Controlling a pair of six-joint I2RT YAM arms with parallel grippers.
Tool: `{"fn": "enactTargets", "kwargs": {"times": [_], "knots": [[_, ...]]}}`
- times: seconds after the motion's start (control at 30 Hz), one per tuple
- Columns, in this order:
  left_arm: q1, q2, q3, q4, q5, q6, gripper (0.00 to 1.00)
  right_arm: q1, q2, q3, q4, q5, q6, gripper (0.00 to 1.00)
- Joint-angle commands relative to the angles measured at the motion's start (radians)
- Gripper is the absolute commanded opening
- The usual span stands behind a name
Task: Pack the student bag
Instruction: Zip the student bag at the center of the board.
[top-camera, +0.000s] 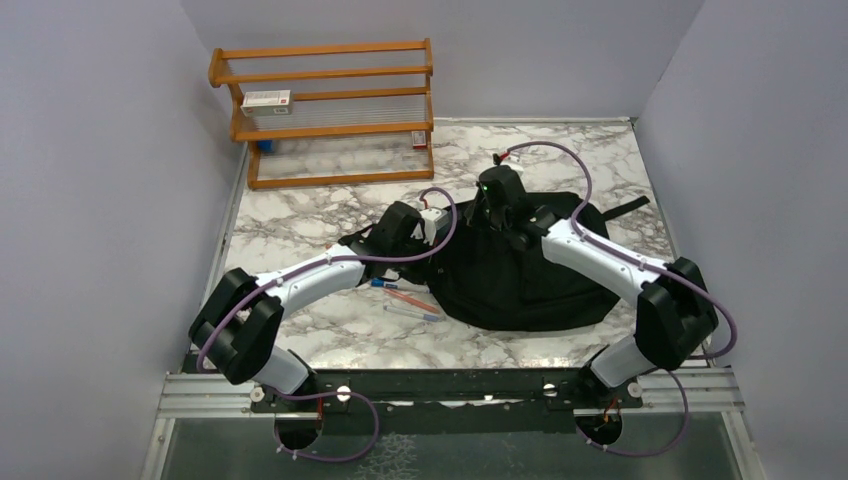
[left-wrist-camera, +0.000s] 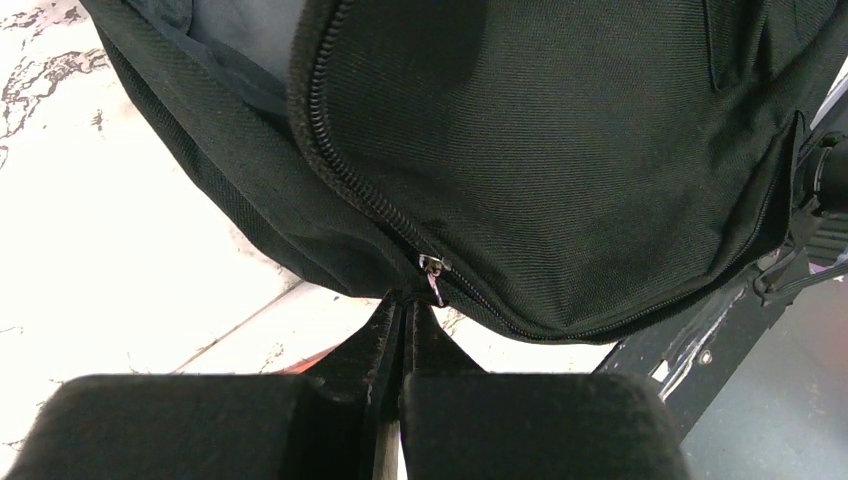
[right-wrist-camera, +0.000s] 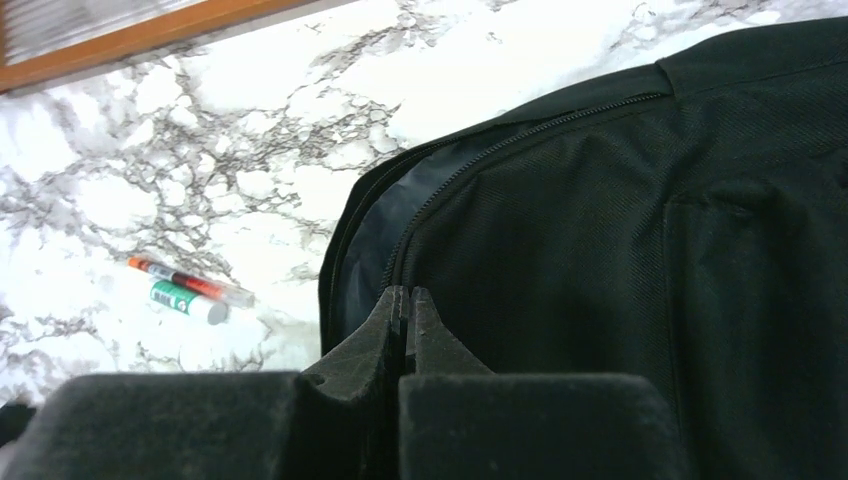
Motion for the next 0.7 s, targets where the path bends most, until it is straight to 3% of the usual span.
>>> {"fn": "enactTargets", "kwargs": {"times": [0.0,0.3,0.5,0.57,0.67], "knots": [[0.003,0.014,0.024,0.019,0.023,0.016,0.00,0.003,-0.083,-0.028,0.036,-0.048,-0.020,0.01],[0.004,0.008,0.022,0.018,0.023,0.020,0.00,0.003,-0.103,-0.020,0.020,-0.040,-0.022,0.01],[0.003,0.003,0.015,0.017,0.022,0.023,0.00,0.003,-0.154,-0.047,0.104,0.004,-0.097,0.02],[0.003,-0.002,0.015,0.015,0.022,0.025,0.00,0.003,-0.155,-0.032,0.090,0.063,-0.144,0.06],[0.004,-0.013,0.015,0.013,0.019,0.026,0.00,0.004,-0.124,0.019,0.017,0.172,-0.229,0.22]]}}
